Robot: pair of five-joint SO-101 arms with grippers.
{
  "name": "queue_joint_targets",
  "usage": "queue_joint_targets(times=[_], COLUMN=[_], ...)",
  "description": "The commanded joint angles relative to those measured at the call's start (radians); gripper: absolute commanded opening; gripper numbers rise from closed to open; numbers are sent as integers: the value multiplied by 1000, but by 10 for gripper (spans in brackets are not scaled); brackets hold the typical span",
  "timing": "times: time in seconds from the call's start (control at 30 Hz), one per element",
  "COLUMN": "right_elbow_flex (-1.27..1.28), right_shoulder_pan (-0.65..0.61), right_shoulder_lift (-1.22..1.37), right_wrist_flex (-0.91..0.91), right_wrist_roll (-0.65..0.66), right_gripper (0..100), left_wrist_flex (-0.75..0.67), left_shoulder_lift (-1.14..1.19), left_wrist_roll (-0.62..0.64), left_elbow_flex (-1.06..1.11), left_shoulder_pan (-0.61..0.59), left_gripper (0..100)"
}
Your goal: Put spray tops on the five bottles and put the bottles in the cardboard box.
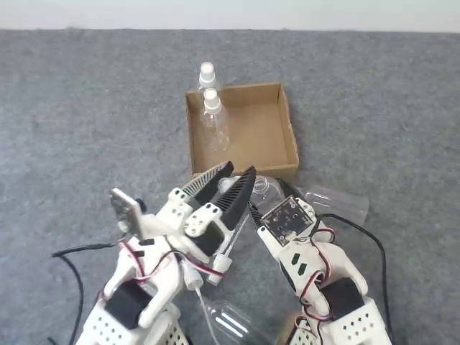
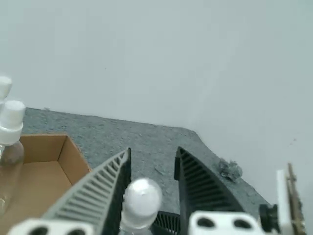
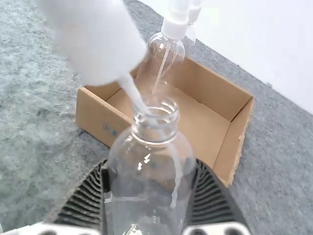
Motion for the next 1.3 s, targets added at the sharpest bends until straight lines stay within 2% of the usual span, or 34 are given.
queue_joint_targets(times=[0.0, 0.17, 0.33, 0.57, 0.8, 1.03, 1.27], right_elbow_flex=[-34, -26, -32, -69, -137, -63, 28], right_shoulder_pan=[-7, -7, -8, -125, -117, -119, -119], right_shoulder_lift=[-18, -18, -18, -18, -18, -16, -16], right_wrist_flex=[-33, -35, -28, -35, -38, -209, -263], right_wrist_roll=[3, 6, 2, 9, 9, 0, 0], right_gripper=[6, 6, 6, 6, 6, 6, 6], left_wrist_flex=[107, 192, 190, 198, 219, 219, 213], left_shoulder_lift=[-18, -18, -18, -18, -18, -18, -18], left_wrist_roll=[77, 129, 123, 83, 80, 80, 74], left_elbow_flex=[-156, -237, -203, -182, -183, -188, -189], left_shoulder_pan=[-9, -40, -14, 20, 20, 18, 28], left_gripper=[137, 137, 138, 138, 137, 137, 137])
